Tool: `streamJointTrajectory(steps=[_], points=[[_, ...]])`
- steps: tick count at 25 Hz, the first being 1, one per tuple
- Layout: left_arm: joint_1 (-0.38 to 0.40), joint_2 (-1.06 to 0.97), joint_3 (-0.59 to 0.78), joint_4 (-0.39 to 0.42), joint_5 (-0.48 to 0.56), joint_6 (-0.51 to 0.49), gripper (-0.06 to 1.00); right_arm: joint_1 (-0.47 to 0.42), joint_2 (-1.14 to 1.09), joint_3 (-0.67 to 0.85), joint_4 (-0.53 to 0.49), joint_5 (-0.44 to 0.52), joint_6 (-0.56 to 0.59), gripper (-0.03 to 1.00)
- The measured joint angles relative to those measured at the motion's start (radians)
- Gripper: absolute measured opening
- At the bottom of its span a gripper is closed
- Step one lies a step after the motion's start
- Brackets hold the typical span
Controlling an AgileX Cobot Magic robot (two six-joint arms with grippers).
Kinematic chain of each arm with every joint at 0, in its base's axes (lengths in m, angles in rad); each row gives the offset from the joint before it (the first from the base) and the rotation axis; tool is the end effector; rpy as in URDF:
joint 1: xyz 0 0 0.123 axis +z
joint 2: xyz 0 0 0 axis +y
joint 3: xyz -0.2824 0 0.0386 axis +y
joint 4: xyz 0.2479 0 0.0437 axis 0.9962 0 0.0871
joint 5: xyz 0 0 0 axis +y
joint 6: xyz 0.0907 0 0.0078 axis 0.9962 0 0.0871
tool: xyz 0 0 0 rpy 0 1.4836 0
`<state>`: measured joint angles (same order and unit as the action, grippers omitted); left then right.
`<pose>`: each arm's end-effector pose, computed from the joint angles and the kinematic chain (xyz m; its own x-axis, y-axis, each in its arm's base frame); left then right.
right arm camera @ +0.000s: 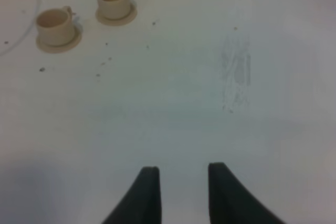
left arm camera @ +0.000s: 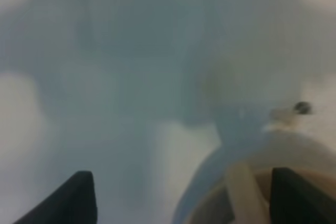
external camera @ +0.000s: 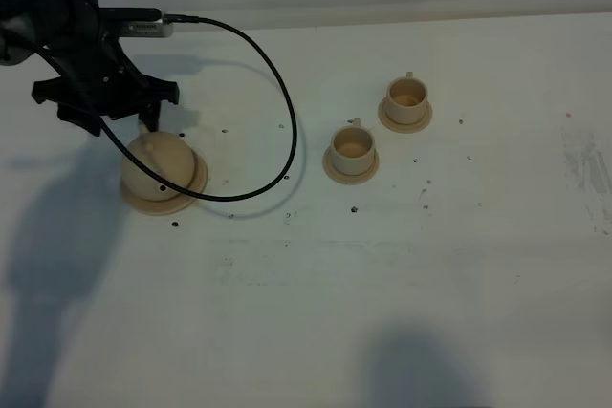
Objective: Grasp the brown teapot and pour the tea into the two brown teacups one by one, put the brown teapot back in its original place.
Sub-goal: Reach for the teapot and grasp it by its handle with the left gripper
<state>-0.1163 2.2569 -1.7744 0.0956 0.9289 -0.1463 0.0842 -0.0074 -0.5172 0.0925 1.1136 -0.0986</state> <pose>0.4685 -0.0477 0.1527 -0.9675 0.0239 -0.2518 0.0111 0.9986 0.0519 -0.0111 0.0066 0.2779 -0.4680 -0.0971 -0.8784 -0.1836 0.9829 -0.0109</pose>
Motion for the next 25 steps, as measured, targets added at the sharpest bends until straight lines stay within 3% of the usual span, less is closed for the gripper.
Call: streamJointTrajectory(steps=[5,11,20,25], points=[[0.027,0.000,-0.006,0.089,0.096,-0.001,0.63,0.000,0.000,0.000,0.000,0.000,0.000,0.22],[0.046,0.000,-0.006,0.127,0.246,0.004,0.63,0.000,0.000,0.000,0.000,0.000,0.000,0.22],[0.047,0.000,-0.006,0.130,0.263,0.013,0.63,0.000,0.000,0.000,0.000,0.000,0.000,0.22],[0.052,-0.002,-0.006,0.179,0.263,0.013,0.63,0.000,0.000,0.000,0.000,0.000,0.000,0.22]])
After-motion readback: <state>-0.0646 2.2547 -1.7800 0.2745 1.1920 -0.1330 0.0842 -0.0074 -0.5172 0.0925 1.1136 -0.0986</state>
